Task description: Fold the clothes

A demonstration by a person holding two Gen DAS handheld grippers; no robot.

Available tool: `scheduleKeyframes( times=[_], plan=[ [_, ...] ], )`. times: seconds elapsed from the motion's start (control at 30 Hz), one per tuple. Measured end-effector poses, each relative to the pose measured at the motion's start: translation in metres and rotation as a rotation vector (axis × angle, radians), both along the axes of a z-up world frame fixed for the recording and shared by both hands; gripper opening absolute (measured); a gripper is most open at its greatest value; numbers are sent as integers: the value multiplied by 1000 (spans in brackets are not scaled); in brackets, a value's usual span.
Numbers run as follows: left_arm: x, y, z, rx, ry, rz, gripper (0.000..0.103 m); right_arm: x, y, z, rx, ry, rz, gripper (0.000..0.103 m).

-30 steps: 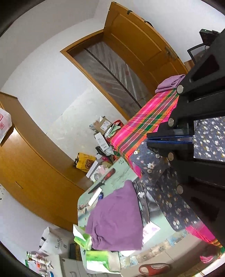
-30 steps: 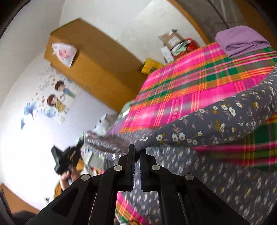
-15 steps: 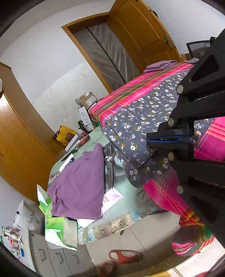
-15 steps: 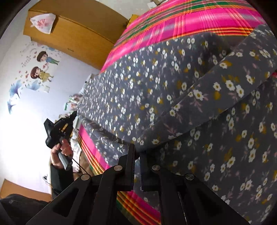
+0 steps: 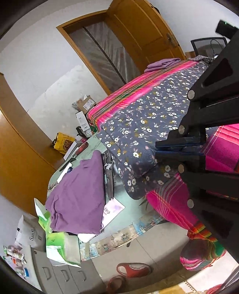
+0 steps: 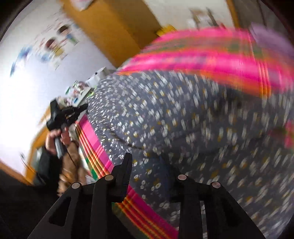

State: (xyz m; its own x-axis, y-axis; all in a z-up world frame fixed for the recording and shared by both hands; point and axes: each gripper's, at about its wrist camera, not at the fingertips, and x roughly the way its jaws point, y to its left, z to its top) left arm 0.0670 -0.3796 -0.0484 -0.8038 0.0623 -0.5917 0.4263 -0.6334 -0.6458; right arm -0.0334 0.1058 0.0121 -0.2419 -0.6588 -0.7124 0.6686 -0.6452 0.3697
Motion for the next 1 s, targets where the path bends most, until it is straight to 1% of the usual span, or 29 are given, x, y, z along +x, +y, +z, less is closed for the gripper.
scheduleKeyframes(
  times=[0.03, 0.07, 0.1, 0.17, 0.23, 0.3, 0.37, 0.53, 0.63, 0.7, 0.73, 0.77, 0.8, 0.83, 0.87, 0.9, 0.93, 1.0],
  plan=[
    [-1, 1, 0, -2, -7, -1, 2, 6, -8, 5, 31, 73, 39, 33],
    [-3, 1, 0, -2, -13, -3, 3, 9, -18, 7, 62, 121, 71, 33],
    [-4, 2, 0, 3, -15, -5, 4, 15, -29, 6, 116, 184, 115, 33],
    [-4, 3, 0, 9, -12, -4, 10, 26, -51, -4, 239, 302, 212, 33],
    [-2, 3, -1, 19, -12, 0, 13, 35, -70, -18, 326, 363, 300, 33],
    [2, 2, -2, 29, -8, 10, 18, 39, -78, -27, 363, 386, 354, 33],
    [6, -1, -3, 38, -1, 25, 24, 39, -82, -30, 368, 403, 375, 33],
    [7, -8, -3, 73, 22, 50, 28, 27, -86, -31, 380, 409, 363, 33],
    [0, -7, -2, 82, 36, 41, 32, 24, -84, -32, 374, 392, 361, 33],
    [-3, -8, -4, 92, 41, 46, 33, 24, -83, -33, 370, 381, 360, 33],
    [-4, -9, -5, 99, 45, 50, 33, 24, -82, -34, 371, 377, 360, 31],
    [-4, -9, -5, 106, 52, 52, 33, 25, -80, -33, 374, 377, 360, 23],
    [-5, -10, -5, 114, 59, 57, 33, 24, -79, -34, 378, 379, 356, 17],
    [-5, -10, -5, 121, 65, 61, 33, 23, -79, -34, 380, 379, 350, 10],
    [-5, -10, -5, 124, 71, 63, 29, 23, -79, -34, 379, 379, 347, 8],
    [-4, -9, -4, 119, 78, 65, 20, 24, -79, -33, 378, 380, 345, 7],
    [-4, -9, -2, 112, 78, 68, 3, 24, -78, -32, 377, 380, 343, 6],
    [-2, -8, 4, 86, 79, 76, 2, 25, -77, -28, 367, 385, 336, 5]
  ],
)
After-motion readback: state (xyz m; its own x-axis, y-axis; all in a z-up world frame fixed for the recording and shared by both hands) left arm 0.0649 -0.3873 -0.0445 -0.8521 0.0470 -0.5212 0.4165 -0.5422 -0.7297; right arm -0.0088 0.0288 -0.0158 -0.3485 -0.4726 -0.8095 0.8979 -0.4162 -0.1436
